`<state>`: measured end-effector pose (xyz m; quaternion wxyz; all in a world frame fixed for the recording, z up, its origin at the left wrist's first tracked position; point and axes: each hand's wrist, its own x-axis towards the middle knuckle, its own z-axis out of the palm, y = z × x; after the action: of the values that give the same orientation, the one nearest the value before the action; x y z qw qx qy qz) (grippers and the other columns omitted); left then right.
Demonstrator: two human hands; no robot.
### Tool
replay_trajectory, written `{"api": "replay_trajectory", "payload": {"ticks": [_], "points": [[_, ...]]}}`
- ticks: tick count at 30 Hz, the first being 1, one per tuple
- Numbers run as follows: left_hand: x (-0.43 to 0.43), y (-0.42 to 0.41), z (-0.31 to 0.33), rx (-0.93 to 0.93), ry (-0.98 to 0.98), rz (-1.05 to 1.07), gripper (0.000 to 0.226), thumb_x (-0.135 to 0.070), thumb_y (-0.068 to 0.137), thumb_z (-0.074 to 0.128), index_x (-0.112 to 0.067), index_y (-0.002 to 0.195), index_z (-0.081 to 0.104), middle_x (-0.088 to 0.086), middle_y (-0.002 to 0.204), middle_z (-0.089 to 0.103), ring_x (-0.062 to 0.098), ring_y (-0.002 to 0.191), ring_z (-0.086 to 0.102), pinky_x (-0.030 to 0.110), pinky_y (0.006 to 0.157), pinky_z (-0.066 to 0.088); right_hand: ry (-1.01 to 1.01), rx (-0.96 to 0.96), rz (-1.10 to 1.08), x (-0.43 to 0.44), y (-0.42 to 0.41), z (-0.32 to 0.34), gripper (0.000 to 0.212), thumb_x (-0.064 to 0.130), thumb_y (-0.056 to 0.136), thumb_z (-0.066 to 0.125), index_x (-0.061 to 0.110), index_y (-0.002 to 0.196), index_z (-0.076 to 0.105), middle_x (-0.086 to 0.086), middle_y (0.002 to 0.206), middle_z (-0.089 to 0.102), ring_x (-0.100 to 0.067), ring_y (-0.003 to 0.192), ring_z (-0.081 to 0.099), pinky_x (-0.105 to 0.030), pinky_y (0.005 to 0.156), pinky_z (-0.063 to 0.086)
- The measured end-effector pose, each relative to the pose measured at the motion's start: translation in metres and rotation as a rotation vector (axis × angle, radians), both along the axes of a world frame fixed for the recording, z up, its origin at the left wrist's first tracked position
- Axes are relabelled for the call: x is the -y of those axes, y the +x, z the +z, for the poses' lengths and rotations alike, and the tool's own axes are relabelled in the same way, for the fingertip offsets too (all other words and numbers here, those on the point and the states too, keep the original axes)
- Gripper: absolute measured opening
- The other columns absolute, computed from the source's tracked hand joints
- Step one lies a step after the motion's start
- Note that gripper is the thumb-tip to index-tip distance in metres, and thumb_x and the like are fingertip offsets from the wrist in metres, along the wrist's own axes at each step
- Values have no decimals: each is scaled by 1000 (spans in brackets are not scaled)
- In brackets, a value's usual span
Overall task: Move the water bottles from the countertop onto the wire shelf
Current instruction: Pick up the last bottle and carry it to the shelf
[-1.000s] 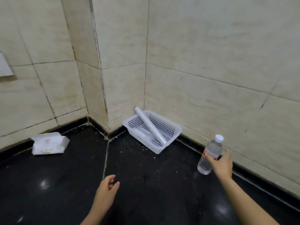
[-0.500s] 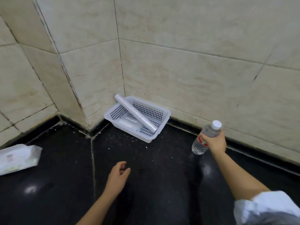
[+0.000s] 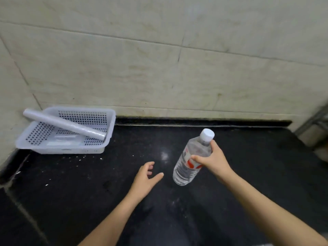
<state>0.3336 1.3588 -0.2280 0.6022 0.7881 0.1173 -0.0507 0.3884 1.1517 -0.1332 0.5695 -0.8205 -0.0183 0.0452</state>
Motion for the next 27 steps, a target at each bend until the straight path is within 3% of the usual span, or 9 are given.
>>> {"api": "replay_trajectory", "payload": {"ticks": [3, 7, 10, 12, 17, 21, 27], "points": [[62, 0, 8, 59, 33, -304, 72, -28, 73, 74, -20, 134, 37, -2, 126, 43, 10, 111, 45, 21, 90, 34, 59, -2, -65, 40, -35, 11, 66, 17, 50, 79, 15, 110, 52, -3, 105, 63, -12, 95, 62, -25, 83, 51], [148, -6, 25, 185, 126, -565, 86, -51, 51, 73, -34, 128, 39, -8, 125, 50, 8, 116, 48, 25, 95, 40, 88, 21, -201, 107, -80, 17, 58, 15, 51, 75, 22, 104, 53, -3, 107, 64, -14, 97, 63, -28, 83, 53], [216, -16, 35, 229, 99, -641, 71, -49, 48, 71, -46, 113, 43, -7, 121, 55, 9, 113, 52, 34, 97, 46, 113, 37, -283, 166, -113, 22, 55, 8, 58, 77, 24, 105, 52, -2, 108, 64, -12, 98, 64, -24, 79, 54], [266, -29, 41, 233, 34, -692, 58, -41, 51, 74, -50, 101, 46, -7, 116, 59, 6, 107, 57, 32, 93, 50, 129, 62, -331, 207, -134, 24, 53, 1, 65, 76, 26, 104, 51, 1, 106, 63, -10, 96, 64, -19, 73, 54], [389, -66, 50, 205, -104, -765, 54, -32, 53, 78, -40, 100, 54, -7, 102, 69, 4, 95, 65, 27, 85, 53, 111, 118, -448, 312, -182, 29, 57, 14, 54, 72, 30, 103, 49, 6, 103, 62, -1, 90, 64, -15, 67, 51], [464, -88, 50, 179, -101, -838, 53, -28, 54, 79, -35, 100, 55, -7, 97, 71, 4, 90, 67, 25, 82, 54, 148, 136, -533, 382, -210, 27, 55, 16, 49, 71, 29, 98, 51, 7, 98, 63, 9, 79, 63, -11, 64, 49], [548, -83, 48, 193, -58, -968, 55, -30, 55, 78, -39, 103, 51, -10, 103, 69, -3, 95, 63, 30, 91, 51, 167, 169, -674, 465, -214, 17, 70, 35, 35, 73, 21, 102, 54, -5, 101, 67, -10, 86, 65, -23, 75, 51]]}}
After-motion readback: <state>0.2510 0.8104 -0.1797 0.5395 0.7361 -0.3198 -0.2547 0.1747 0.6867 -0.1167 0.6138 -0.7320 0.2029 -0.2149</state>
